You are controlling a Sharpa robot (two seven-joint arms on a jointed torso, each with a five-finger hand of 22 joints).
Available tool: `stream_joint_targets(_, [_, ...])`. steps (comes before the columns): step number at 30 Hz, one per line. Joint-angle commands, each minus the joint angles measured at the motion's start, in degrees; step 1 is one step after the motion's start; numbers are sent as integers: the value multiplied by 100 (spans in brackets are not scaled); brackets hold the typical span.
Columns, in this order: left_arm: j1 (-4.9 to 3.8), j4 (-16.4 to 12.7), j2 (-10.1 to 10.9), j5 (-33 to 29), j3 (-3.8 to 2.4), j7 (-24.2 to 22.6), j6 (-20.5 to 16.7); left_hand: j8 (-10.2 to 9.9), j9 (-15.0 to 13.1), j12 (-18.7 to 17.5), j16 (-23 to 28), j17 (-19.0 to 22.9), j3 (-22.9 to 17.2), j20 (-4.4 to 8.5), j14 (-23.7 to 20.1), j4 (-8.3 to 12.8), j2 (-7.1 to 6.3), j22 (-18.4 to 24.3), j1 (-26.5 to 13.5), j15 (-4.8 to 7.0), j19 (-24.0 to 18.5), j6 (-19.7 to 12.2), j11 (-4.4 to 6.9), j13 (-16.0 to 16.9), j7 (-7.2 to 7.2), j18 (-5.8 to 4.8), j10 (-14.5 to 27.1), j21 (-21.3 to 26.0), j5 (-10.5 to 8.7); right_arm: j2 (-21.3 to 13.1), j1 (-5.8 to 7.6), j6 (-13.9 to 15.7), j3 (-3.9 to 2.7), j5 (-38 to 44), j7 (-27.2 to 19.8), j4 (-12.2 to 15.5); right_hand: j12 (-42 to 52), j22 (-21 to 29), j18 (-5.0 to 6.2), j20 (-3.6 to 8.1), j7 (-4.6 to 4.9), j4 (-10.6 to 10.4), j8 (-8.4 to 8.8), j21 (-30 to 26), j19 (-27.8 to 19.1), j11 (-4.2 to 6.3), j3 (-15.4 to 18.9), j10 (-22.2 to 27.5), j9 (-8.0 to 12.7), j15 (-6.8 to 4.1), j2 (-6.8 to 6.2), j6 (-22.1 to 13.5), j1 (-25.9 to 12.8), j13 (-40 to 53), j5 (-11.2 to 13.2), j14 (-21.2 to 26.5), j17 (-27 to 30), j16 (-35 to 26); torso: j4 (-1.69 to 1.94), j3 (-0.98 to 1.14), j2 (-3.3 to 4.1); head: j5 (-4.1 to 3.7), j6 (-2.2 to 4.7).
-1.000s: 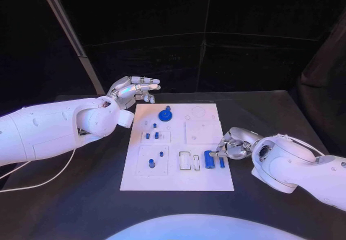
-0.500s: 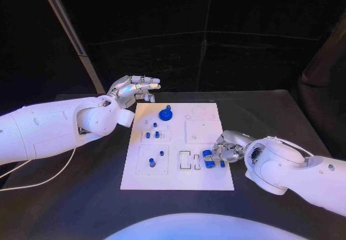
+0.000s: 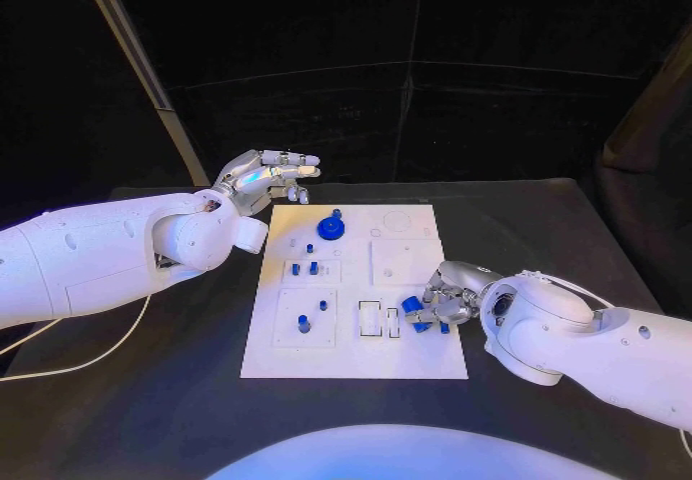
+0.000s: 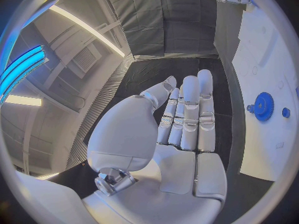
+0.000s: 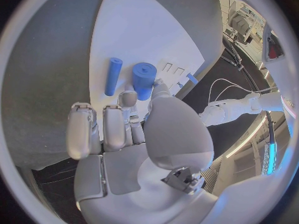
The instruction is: Assemble the parts on the task board
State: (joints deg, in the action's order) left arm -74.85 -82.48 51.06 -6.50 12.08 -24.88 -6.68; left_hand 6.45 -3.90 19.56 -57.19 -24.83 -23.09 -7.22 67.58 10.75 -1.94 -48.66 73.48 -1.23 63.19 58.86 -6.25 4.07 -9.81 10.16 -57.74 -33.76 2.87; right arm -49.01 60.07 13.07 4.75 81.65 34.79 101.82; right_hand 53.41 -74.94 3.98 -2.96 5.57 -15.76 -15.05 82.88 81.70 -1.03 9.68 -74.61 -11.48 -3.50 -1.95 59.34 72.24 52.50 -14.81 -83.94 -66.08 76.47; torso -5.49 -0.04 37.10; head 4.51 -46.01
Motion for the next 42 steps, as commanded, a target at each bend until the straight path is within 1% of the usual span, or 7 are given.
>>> stream_joint_targets(1, [-7, -11, 5, -14, -4, -9, 88, 31, 2, 39, 22, 16, 34, 0, -38, -10, -10, 15, -64, -19, -36, -29, 2, -8, 2, 30, 58, 27, 6, 25, -32, -220, 26, 84, 297, -26, 28, -133, -85, -3, -44, 65, -35, 43, 41, 48, -12, 10, -33, 8, 41, 4, 140, 36, -46, -233, -22, 34, 2, 0, -2, 0, 3])
stream_joint_targets(8, [-7, -17, 19, -14, -3, -4, 94, 31, 2, 39, 22, 16, 34, 0, -38, -10, -10, 15, -64, -19, -36, -29, 2, -8, 2, 30, 58, 27, 6, 18, -45, 39, 26, 87, 266, 19, 98, -202, -99, 10, -71, 92, -111, 80, 78, 70, 19, -48, -105, -9, 133, 67, 207, 163, -248, -247, -115, 88, -8, -1, -5, -2, 9])
stream_joint_targets(19, [-7, -20, 27, -14, -3, -6, 97, 31, 2, 39, 22, 16, 34, 0, -38, -10, -10, 15, -64, -19, -36, -29, 2, -8, 2, 30, 58, 27, 6, -235, -45, 1375, 19, -250, -182, 497, 80, -231, -103, 42, -104, -18, -133, 99, 87, 103, 133, -113, -227, -39, 284, 98, 174, 278, -1010, -255, -209, 141, 7, -3, -8, -18, 31])
stream_joint_targets(24, [-7, -30, 27, -14, -3, -9, 98, 31, 2, 39, 22, 16, 34, 0, -38, -10, -10, 15, -64, -19, -36, -29, 2, -8, 2, 30, 58, 27, 6, -215, -44, 1665, 17, -516, -354, 611, 55, -235, -104, 43, -105, -40, -126, 101, 89, 104, 150, -112, -241, -39, 301, 95, 168, 276, -1100, -254, -213, 142, 10, 3, 5, 2, 37])
stream_joint_targets(29, [-7, -39, 31, -14, -3, -9, 96, 31, 2, 39, 22, 16, 34, 0, -38, -10, -10, 15, -64, -19, -36, -29, 2, -8, 2, 30, 58, 27, 6, -118, -43, 1534, 17, -669, -376, 587, 21, -230, -102, 43, -105, -49, -125, 99, 85, 104, 156, -101, -246, -40, 310, 98, 161, 251, -1121, -252, -204, 137, 11, -4, 2, 9, 25])
stream_joint_targets(37, [-8, -52, 28, -14, -3, -6, 97, 31, 2, 39, 22, 16, 34, 0, -38, -10, -10, 15, -64, -19, -36, -29, 2, -8, 2, 30, 58, 27, 6, 197, -43, 863, 16, -891, -230, 411, -116, -223, -100, 42, -119, -87, -120, 94, 77, 110, 290, -87, -298, -41, 371, 154, -86, 189, -1078, -247, -208, 130, 8, 2, 6, 35, 14])
stream_joint_targets(42, [-8, -58, 25, -14, -3, -6, 97, 31, 2, 39, 22, 16, 34, 0, -38, -10, -10, 15, -64, -19, -36, -29, 2, -8, 2, 30, 58, 27, 6, 364, -42, 650, 16, -928, -96, 310, -124, -233, -101, 56, -158, -84, -141, 98, 81, 138, 371, -130, -351, -61, 421, 261, -242, 220, -1063, -254, -253, 151, 5, -2, 4, 40, 4])
